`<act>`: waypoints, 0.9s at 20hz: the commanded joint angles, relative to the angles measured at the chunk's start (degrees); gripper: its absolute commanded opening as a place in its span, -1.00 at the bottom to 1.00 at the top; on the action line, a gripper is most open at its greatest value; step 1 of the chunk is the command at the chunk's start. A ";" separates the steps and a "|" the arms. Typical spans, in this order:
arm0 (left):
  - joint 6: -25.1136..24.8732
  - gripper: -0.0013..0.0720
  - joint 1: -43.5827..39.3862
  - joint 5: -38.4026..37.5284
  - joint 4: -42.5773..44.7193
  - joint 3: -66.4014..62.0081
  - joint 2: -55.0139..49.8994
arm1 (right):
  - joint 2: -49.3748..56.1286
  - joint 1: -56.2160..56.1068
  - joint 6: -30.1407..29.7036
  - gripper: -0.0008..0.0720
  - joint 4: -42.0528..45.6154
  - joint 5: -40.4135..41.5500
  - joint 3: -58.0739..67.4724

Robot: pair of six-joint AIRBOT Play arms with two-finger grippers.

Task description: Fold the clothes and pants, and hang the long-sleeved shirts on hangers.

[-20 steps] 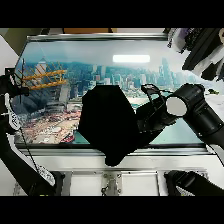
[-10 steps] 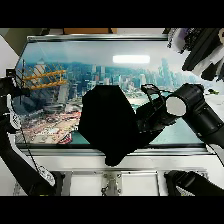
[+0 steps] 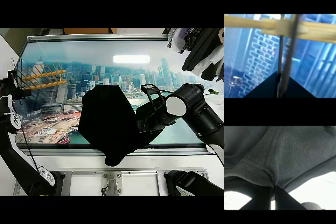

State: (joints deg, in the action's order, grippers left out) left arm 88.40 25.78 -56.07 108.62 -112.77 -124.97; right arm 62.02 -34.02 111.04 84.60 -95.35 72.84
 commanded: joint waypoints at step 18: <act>0.09 -0.93 -2.84 -3.37 -0.22 0.00 13.84 | 0.02 0.00 0.00 -0.91 -0.02 -0.02 -0.02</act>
State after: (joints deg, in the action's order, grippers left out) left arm 88.49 24.08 -59.59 108.25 -112.75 -114.48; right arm 62.02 -34.02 111.04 84.58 -95.33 72.84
